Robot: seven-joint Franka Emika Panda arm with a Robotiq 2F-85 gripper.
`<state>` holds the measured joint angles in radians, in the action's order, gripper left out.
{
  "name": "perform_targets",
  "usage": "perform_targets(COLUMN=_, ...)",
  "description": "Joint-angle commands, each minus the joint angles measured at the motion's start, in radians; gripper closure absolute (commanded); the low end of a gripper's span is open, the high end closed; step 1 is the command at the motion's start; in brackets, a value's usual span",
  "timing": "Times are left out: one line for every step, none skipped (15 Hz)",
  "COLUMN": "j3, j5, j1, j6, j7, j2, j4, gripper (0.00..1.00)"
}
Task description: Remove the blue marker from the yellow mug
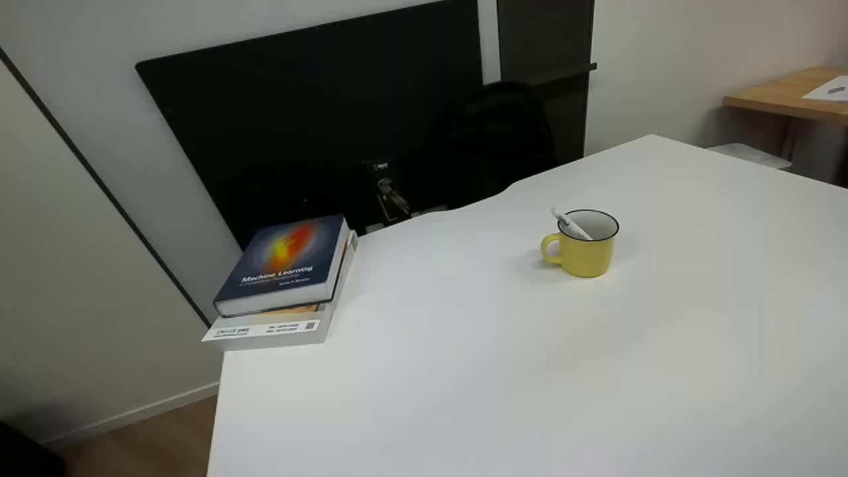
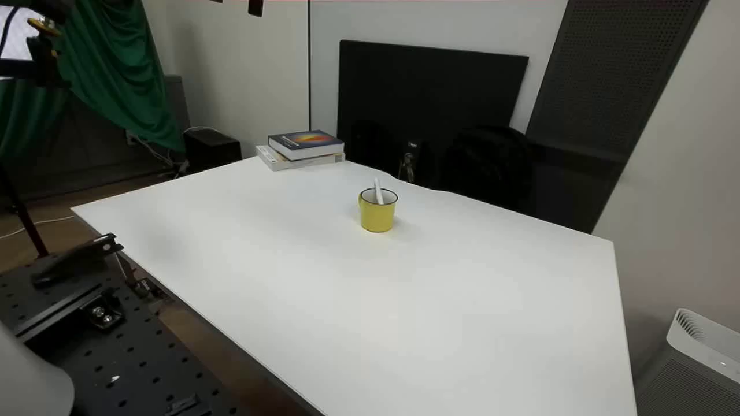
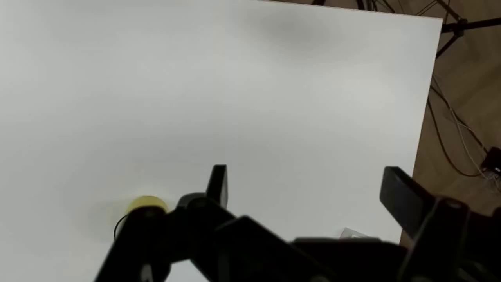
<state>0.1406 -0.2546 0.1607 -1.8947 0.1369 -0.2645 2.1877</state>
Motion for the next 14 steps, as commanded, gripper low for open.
perform_targets(j3=0.005, j5=-0.001, j1=-0.006, j6=0.001, j7=-0.001, j2=0.000, j4=-0.001, gripper=0.00)
perform_targets(j3=0.005, j5=-0.001, j1=-0.006, j6=0.000, j7=-0.001, j2=0.000, j4=-0.001, gripper=0.00)
perform_targets(j3=0.005, j5=-0.001, j1=-0.006, j6=0.000, j7=-0.001, j2=0.000, j4=-0.001, gripper=0.00)
perform_targets(j3=0.005, j5=-0.001, j1=-0.006, j6=0.000, j7=-0.001, j2=0.000, j4=-0.001, gripper=0.00)
perform_targets(j3=0.005, j5=-0.001, j1=-0.006, j6=0.000, j7=-0.001, j2=0.000, j4=-0.001, gripper=0.00)
perform_targets(j3=0.005, j5=-0.001, j1=-0.006, j6=0.000, j7=-0.001, j2=0.000, j4=-0.001, gripper=0.00)
perform_targets(j3=0.005, j5=-0.001, j1=-0.006, j6=0.000, j7=-0.001, j2=0.000, j4=-0.001, gripper=0.00)
perform_targets(j3=0.005, j5=-0.001, j1=-0.006, j6=0.000, j7=-0.001, j2=0.000, j4=-0.001, gripper=0.00)
perform_targets(j3=0.005, j5=-0.001, j1=-0.006, j6=0.000, j7=-0.001, j2=0.000, j4=-0.001, gripper=0.00)
perform_targets(j3=0.005, j5=-0.001, j1=-0.006, j6=0.000, j7=-0.001, j2=0.000, j4=-0.001, gripper=0.00)
perform_targets(j3=-0.001, j5=0.009, j1=-0.008, j6=0.006, j7=-0.026, j2=0.006, j4=0.005, gripper=0.00)
perform_targets(j3=-0.004, j5=0.026, j1=-0.013, j6=0.009, j7=-0.043, j2=0.015, j4=0.007, gripper=0.00)
perform_targets(j3=-0.013, j5=0.040, j1=-0.022, j6=0.020, j7=-0.064, j2=0.028, j4=0.007, gripper=0.00)
perform_targets(j3=-0.024, j5=0.066, j1=-0.034, j6=0.029, j7=-0.093, j2=0.044, j4=0.003, gripper=0.00)
